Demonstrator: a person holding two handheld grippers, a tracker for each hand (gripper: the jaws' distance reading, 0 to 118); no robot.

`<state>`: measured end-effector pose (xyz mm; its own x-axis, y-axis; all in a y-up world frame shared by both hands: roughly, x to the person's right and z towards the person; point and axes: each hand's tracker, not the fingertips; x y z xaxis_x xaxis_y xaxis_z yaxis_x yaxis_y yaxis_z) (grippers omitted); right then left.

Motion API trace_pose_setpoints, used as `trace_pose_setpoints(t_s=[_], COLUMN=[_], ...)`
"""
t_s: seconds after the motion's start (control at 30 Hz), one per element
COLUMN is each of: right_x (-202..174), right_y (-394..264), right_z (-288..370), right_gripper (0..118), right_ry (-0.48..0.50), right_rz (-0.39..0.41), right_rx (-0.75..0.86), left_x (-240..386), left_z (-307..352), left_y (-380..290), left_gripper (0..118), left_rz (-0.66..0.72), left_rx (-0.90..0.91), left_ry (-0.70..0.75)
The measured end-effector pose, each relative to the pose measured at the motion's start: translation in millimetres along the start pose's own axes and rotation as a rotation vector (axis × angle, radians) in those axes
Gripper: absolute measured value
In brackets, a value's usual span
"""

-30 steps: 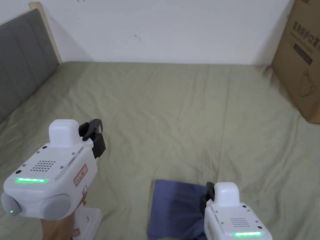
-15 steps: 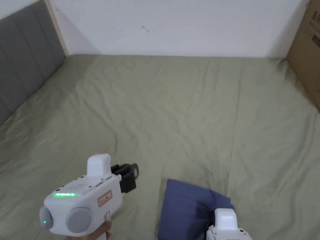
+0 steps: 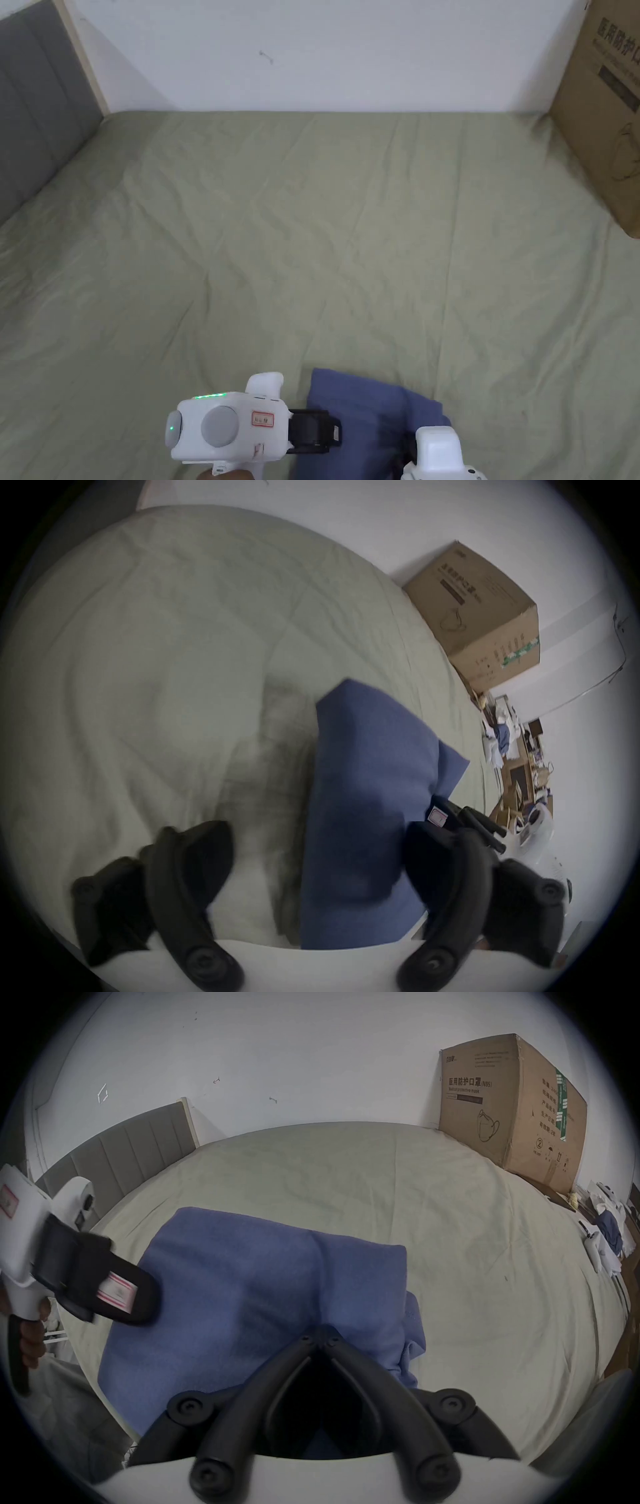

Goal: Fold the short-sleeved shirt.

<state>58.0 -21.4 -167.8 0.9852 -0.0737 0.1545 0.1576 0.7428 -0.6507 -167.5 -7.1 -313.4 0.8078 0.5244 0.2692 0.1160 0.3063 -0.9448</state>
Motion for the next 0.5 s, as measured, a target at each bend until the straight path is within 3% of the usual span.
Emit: trace_pose_setpoints(t_s=[0.1, 0.17, 0.23, 0.3, 0.5], right_x=[2.8, 3.7, 3.9, 4.1, 1.9], right_y=[-0.1, 0.5, 1.1, 1.4, 15.0], right_z=[-1.0, -0.5, -1.3, -1.2, 7.4], right_gripper=[0, 0, 0, 0, 0], right_ry=[0.012, 0.019, 0.022, 0.021, 0.013], right_rz=[0.000, 0.001, 0.006, 0.009, 0.016], right_rx=[-0.003, -0.005, -0.009, -0.014, -0.036], left_x=[9.0, 12.6, 15.7, 20.9, 22.6], left_z=[-2.1, 0.9, 4.0, 4.9, 16.3], left_y=[-1.7, -0.6, -1.3, -1.8, -1.6], left_gripper=[86, 63, 39, 23, 16], left_rz=[-0.064, -0.070, -0.057, -0.064, -0.069], left_rx=[-0.002, -0.007, -0.014, -0.014, 0.020], left_ry=[0.012, 0.021, -0.060, -0.056, -0.066])
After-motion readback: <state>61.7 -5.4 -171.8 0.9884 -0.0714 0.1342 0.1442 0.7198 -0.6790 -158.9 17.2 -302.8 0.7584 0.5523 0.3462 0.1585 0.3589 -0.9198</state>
